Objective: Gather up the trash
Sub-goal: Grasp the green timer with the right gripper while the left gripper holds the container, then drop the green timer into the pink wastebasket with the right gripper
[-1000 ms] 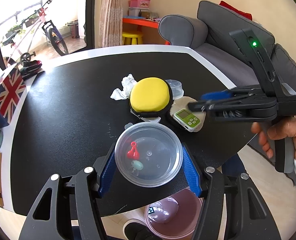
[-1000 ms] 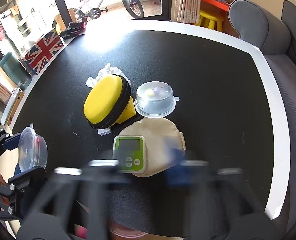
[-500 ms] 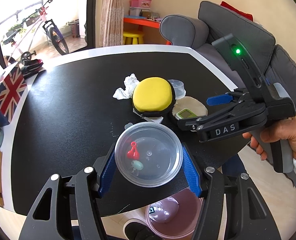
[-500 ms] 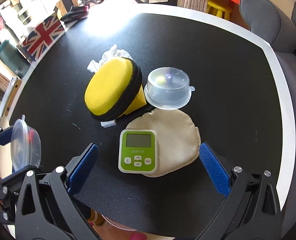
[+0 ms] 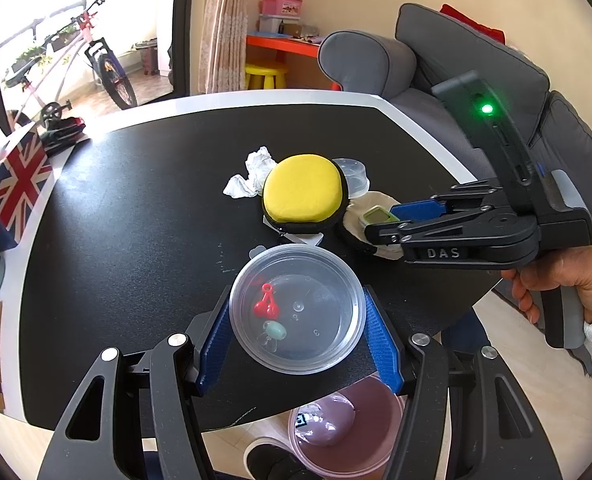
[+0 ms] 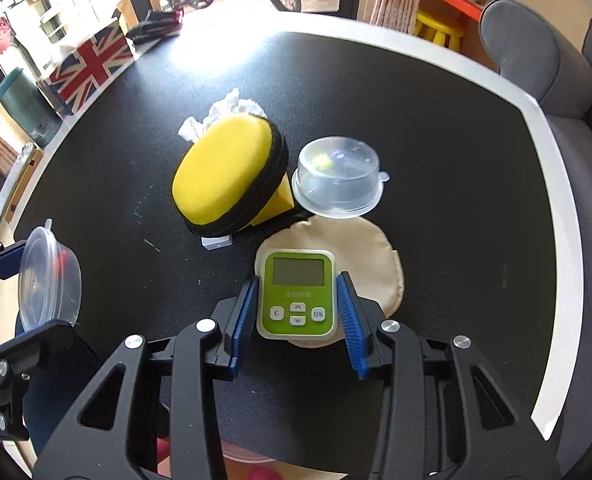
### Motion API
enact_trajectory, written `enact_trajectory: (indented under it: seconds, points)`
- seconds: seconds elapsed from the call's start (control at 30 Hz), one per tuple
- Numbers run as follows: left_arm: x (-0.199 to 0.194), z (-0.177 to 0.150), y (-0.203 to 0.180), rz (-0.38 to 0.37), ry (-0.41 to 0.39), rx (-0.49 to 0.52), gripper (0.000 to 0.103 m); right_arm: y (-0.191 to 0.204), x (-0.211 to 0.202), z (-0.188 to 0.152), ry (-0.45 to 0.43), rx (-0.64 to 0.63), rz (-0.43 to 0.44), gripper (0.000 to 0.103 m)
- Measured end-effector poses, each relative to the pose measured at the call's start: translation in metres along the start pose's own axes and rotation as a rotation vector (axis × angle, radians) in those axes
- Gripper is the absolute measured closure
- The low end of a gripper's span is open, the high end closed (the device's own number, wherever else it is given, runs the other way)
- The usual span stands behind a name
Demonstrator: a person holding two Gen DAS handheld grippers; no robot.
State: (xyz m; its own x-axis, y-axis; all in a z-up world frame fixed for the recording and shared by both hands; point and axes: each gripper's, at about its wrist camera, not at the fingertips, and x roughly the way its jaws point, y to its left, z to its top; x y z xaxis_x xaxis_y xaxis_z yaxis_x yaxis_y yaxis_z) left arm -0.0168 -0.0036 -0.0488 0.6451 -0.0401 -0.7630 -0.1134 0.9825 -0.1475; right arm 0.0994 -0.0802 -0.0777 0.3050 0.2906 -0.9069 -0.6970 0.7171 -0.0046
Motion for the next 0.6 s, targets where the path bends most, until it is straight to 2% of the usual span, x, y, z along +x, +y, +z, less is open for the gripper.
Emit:
enact_trajectory:
  seconds: [0.2,0.5,0.6]
  points:
    - [-0.006,-0.001,-0.006,-0.004,-0.017,0.012,0.044,-0.005,-0.031,-0.017,-0.103,0.006,0.019,0.063]
    - [-0.02,-0.016,-0.024,-0.004,-0.046,0.057,0.044,0.004,-0.086,-0.076,-0.256,-0.04,0.02,0.063]
    - [-0.023,-0.024,-0.031,-0.008,-0.047,0.071,0.044,0.004,-0.096,-0.094,-0.28,-0.04,0.019,0.063]
